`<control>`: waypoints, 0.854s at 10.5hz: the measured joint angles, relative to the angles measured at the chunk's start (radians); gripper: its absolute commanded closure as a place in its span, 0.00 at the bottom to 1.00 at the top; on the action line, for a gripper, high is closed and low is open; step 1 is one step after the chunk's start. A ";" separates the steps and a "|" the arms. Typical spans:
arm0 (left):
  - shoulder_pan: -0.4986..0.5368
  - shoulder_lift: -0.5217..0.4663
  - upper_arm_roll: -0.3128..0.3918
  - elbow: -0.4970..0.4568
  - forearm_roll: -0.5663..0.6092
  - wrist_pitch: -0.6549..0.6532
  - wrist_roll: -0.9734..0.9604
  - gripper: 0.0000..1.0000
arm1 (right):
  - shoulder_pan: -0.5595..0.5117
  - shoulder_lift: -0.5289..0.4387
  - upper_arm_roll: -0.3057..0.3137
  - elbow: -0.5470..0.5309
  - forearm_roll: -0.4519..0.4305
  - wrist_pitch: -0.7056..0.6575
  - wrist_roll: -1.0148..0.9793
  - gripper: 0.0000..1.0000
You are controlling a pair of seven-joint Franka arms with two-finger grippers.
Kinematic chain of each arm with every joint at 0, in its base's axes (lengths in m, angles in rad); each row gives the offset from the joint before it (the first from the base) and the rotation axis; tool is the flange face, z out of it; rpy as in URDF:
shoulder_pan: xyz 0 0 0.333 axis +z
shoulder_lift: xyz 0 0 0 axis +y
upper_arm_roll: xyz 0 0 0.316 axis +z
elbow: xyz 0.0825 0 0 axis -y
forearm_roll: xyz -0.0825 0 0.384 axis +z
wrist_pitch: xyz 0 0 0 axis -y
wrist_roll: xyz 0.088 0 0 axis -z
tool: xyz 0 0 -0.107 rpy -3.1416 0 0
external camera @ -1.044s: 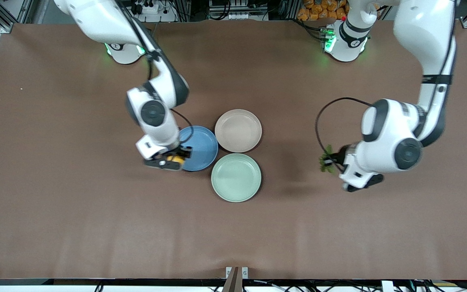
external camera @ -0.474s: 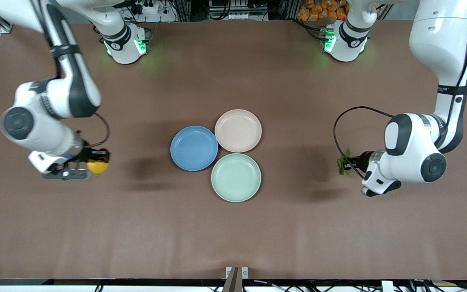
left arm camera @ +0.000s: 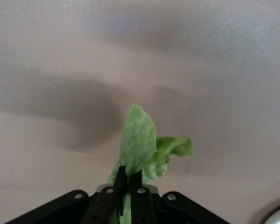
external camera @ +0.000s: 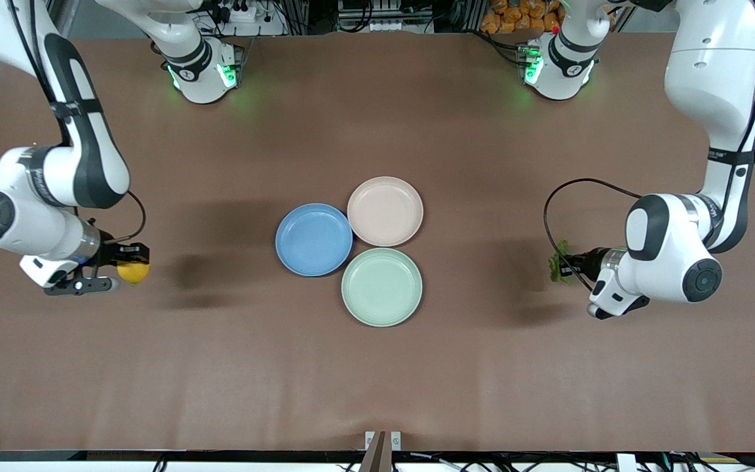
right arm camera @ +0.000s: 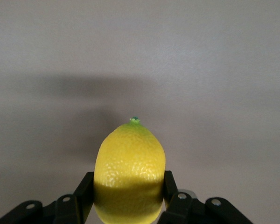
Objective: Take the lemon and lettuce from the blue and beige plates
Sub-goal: 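Lower the lemon and lettuce onto the table with both grippers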
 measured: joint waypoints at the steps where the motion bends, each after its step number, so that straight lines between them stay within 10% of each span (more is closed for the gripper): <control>1: 0.004 0.007 0.000 0.000 0.001 0.002 0.003 0.00 | 0.000 0.018 0.002 -0.033 0.000 0.061 -0.002 1.00; 4: 0.014 0.015 0.000 0.004 0.014 0.012 0.020 0.00 | 0.000 0.072 0.003 -0.109 0.000 0.235 -0.003 1.00; 5: 0.015 0.015 0.000 0.010 0.015 0.013 0.034 0.00 | 0.000 0.081 0.003 -0.112 0.000 0.247 -0.003 0.87; 6: 0.015 0.012 -0.001 0.018 0.015 0.015 0.049 0.00 | 0.000 0.083 0.003 -0.112 0.000 0.248 -0.003 0.22; 7: 0.015 0.005 -0.001 0.037 0.016 0.017 0.064 0.00 | -0.001 0.083 0.003 -0.112 0.000 0.249 -0.003 0.00; 9: 0.020 -0.030 0.000 0.086 0.028 0.017 0.074 0.00 | -0.001 0.083 0.003 -0.112 0.000 0.245 -0.003 0.00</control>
